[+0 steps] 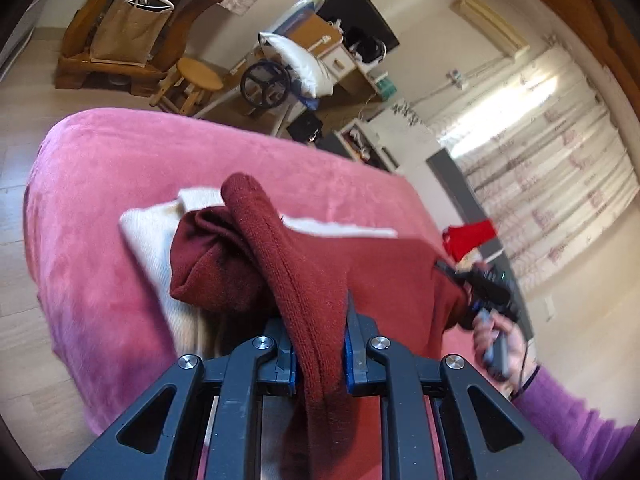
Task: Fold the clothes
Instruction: 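Lift the folded garment with both grippers and carry it onto the cream blanket, then lower the garment onto the cream blanket and open both grippers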
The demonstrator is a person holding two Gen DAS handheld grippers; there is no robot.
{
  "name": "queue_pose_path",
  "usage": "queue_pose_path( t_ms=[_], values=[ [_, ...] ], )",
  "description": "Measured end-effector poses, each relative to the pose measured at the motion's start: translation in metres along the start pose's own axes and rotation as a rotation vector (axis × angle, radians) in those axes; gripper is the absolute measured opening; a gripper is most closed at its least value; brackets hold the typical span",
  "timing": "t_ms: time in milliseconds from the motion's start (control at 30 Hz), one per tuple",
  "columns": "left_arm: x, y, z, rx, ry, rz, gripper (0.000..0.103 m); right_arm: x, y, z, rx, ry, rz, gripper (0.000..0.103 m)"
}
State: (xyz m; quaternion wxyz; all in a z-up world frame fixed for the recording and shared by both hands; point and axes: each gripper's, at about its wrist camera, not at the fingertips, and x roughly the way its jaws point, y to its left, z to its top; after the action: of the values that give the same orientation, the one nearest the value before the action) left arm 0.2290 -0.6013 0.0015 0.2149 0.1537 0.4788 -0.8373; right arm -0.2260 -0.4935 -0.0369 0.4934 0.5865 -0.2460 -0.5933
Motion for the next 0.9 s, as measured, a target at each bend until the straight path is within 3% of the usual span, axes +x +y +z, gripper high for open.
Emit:
queue_pose_path(
  t_ms=[100, 167, 233, 300, 400, 433, 500, 533, 600, 700, 833, 900],
  values=[
    [0.002, -0.005, 0.004, 0.044, -0.015, 0.017, 0.017, -0.003, 0.001, 0.001, -0.015, -0.013, -0.010, 0.015],
    [0.015, -0.003, 0.003, 0.047, 0.034, 0.065, 0.019, 0.008, -0.002, 0.005, -0.014, 0.009, -0.070, 0.021],
    [0.021, 0.010, -0.003, 0.019, 0.062, 0.123, 0.023, 0.005, -0.009, 0.010, 0.018, 0.005, -0.101, 0.025],
    [0.018, 0.028, -0.009, -0.057, 0.068, 0.114, 0.026, -0.003, -0.018, 0.015, 0.061, -0.007, -0.122, 0.026],
    [-0.004, 0.046, -0.015, -0.159, 0.014, 0.097, 0.027, -0.048, -0.008, 0.028, 0.029, -0.195, -0.185, 0.031],
    [-0.014, 0.047, -0.017, -0.178, -0.015, 0.125, 0.027, -0.063, -0.003, 0.030, 0.008, -0.255, -0.198, 0.031],
    [-0.038, 0.040, -0.023, -0.168, -0.109, 0.194, 0.026, -0.088, 0.018, 0.025, -0.095, -0.323, -0.144, 0.031],
    [-0.051, 0.031, -0.026, -0.149, -0.163, 0.232, 0.024, -0.090, 0.028, 0.019, -0.157, -0.300, -0.107, 0.031],
    [-0.068, 0.008, -0.031, -0.087, -0.254, 0.247, 0.024, -0.076, 0.052, -0.005, -0.306, -0.157, -0.056, 0.031],
    [-0.063, -0.029, -0.040, 0.015, -0.260, 0.170, 0.025, -0.058, 0.056, -0.047, -0.411, -0.048, -0.148, 0.030],
    [-0.025, -0.065, -0.054, 0.180, -0.133, 0.067, 0.026, -0.076, 0.008, -0.063, -0.287, -0.144, -0.188, 0.031],
    [-0.002, -0.076, -0.060, 0.276, -0.072, 0.045, 0.026, -0.082, -0.022, -0.063, -0.172, -0.152, -0.167, 0.031]
  ],
)
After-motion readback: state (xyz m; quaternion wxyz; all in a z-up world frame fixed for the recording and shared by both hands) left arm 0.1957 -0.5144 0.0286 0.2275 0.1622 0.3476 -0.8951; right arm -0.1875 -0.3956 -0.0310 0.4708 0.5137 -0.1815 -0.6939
